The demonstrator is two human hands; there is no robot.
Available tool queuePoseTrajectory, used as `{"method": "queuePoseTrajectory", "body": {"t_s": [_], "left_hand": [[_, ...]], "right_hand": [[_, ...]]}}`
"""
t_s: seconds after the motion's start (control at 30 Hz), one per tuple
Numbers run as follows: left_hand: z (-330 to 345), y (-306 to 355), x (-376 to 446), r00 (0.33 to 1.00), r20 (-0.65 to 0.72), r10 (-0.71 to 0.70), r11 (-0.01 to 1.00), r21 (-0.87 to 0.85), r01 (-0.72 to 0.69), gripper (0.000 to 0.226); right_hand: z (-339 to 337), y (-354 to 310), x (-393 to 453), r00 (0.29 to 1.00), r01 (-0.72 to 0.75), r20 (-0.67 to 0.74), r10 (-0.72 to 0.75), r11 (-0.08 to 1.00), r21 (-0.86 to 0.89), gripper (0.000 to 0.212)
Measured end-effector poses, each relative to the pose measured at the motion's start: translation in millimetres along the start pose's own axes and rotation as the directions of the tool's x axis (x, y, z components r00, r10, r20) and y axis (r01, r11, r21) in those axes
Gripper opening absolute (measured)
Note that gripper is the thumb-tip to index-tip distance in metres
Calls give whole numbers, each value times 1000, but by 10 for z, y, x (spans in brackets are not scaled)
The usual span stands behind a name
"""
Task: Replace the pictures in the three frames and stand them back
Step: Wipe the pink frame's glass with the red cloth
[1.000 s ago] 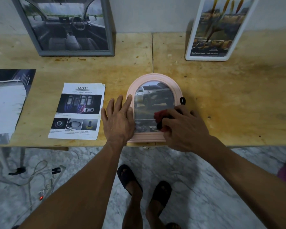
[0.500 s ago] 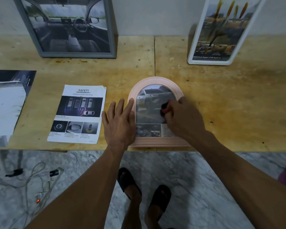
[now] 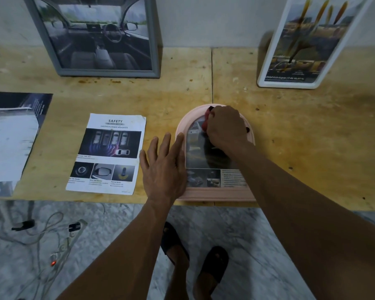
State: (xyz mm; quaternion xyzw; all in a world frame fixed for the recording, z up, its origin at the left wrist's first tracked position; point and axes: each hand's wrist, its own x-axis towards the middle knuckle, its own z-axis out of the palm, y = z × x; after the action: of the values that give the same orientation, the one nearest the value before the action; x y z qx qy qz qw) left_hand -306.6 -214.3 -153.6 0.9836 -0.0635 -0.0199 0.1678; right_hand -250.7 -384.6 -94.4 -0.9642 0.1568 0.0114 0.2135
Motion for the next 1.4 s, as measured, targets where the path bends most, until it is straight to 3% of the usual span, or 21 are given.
{"method": "queuePoseTrajectory", "body": {"t_s": [0.17,0.3,0.53,0.9,0.97,1.07,1.13,1.3,1.4], "left_hand": [[-33,8,-10,1000,2,4,1000,11,-4,53],[-47,25,-19,1000,5,10,1000,6,-10,57],[-42,12,-5,1000,19,1,1000,-14,0,54],[-62,14,5,1000,14,3,1000,-18,-3,55],[-59,11,4,1000,10,7,1000,-16,-7,54],[-46,9,-6,1000,10,6,1000,-11,-6,53],[-45,10,-8,1000,5,7,1000,-10,-7,53],[-40,17,-10,1000,-3,10,1000,8,-10,53],[-50,26,-13,1000,0,10,1000,13,-10,53]], "right_hand": [[73,-204,-83,979,165,133,-154,984,-73,22],[113,-227,-357,953,226,213,-213,974,-34,22],[-80,-72,-833,834,354,434,-341,934,55,21],[-448,464,-748,762,386,611,-213,907,-165,14],[-500,426,-616,791,353,577,-203,922,-160,17],[-480,379,-254,925,245,314,-215,968,-58,22],[-390,363,-74,957,232,187,-220,971,-47,28],[-110,398,-83,945,256,245,-216,955,-148,40],[-68,412,-180,940,298,207,-270,947,-122,38]]}}
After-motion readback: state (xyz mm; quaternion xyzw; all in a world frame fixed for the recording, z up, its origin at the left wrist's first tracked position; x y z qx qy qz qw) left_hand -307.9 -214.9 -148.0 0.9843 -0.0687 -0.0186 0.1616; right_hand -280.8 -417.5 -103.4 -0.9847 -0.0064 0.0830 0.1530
